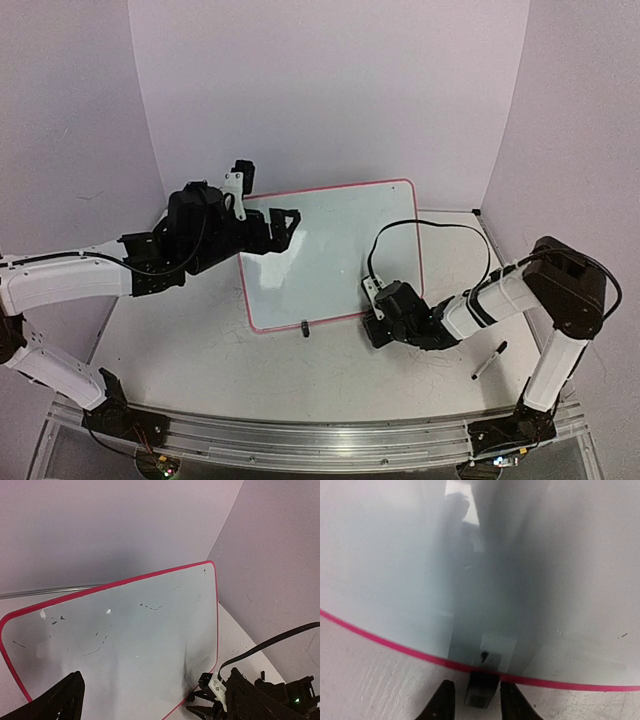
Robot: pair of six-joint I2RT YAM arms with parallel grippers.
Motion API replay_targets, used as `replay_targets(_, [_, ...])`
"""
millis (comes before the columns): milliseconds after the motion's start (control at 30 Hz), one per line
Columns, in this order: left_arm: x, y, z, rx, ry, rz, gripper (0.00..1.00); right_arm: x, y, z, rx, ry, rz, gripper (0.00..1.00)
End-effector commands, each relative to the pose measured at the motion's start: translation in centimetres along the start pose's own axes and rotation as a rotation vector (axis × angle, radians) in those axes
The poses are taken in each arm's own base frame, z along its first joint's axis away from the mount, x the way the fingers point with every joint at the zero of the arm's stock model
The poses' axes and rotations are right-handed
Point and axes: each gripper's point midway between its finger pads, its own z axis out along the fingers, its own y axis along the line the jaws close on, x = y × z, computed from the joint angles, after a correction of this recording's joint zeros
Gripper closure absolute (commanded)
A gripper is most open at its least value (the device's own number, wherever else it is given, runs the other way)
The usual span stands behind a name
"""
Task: Write a sentence on the whiteboard
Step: Move the whiteboard to the center of the board, then pick up the whiteboard marker from the corner of the board.
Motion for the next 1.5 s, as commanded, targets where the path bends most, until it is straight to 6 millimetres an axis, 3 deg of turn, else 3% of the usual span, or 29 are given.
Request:
replay_targets(0, [-4.3, -3.3, -1.3, 0.145, -0.090, 0.032, 0.01, -1.5, -0.2, -3.6, 0.016, 0.002, 0.075, 0.46])
replay_targets(133, [-4.9, -4.0, -1.2, 0.169, -0.100, 0.076, 0.01, -1.3, -1.8, -7.5, 0.026, 0.015, 0.235, 0.20])
replay_targets(267, [-5.0, -4.2, -1.2, 0.173, -0.105, 0.109, 0.00, 0.4, -5.3, -10.7, 0.144, 0.065, 0.405, 0.07])
replay_targets(433, [-4.8, -4.2, -1.3, 0.177, -0.104, 0.143, 0.01, 5.7, -14.7, -13.0, 0.389, 0.179, 0.842, 0.06])
replay_targets(533, [-4.9, -4.1, -1.7, 0.181, -0.109, 0.160, 0.01, 8.2, -17.9, -14.9, 0.467, 0.156, 1.051, 0.06])
replay_targets(667, [-5.1, -4.1, -2.6, 0.193, -0.119, 0.169, 0.01, 11.0, -20.4, -16.3, 0.530, 0.133, 1.231, 0.09])
replay_targets(767, [-5.0, -3.9, -3.1, 0.193, -0.122, 0.173, 0.01, 13.3, -21.0, -16.4, 0.556, 0.184, 1.313, 0.14])
replay_targets(900, [-4.8, -3.7, -3.4, 0.192, -0.121, 0.173, 0.01, 14.4, -20.7, -16.2, 0.567, 0.235, 1.341, 0.20])
replay_targets(967, [-4.7, -3.7, -3.4, 0.197, -0.116, 0.174, 0.01, 15.0, -20.5, -15.9, 0.572, 0.266, 1.347, 0.28])
replay_targets(1067, [-4.6, -4.0, -3.4, 0.210, -0.112, 0.175, 0.01, 15.6, -20.1, -15.6, 0.572, 0.304, 1.341, 0.51])
replay_targets(1100, [-4.6, -4.0, -3.5, 0.210, -0.112, 0.175, 0.01, 15.6, -20.2, -15.5, 0.575, 0.311, 1.334, 0.53])
replay_targets(1300, [-5.2, -4.4, -3.7, 0.226, -0.124, 0.188, 0.00, 15.6, -20.3, -15.3, 0.576, 0.328, 1.311, 0.46])
replay_targets(1467, [-5.3, -4.4, -3.6, 0.225, -0.127, 0.191, 0.01, 15.5, -20.4, -15.1, 0.585, 0.331, 1.321, 0.51])
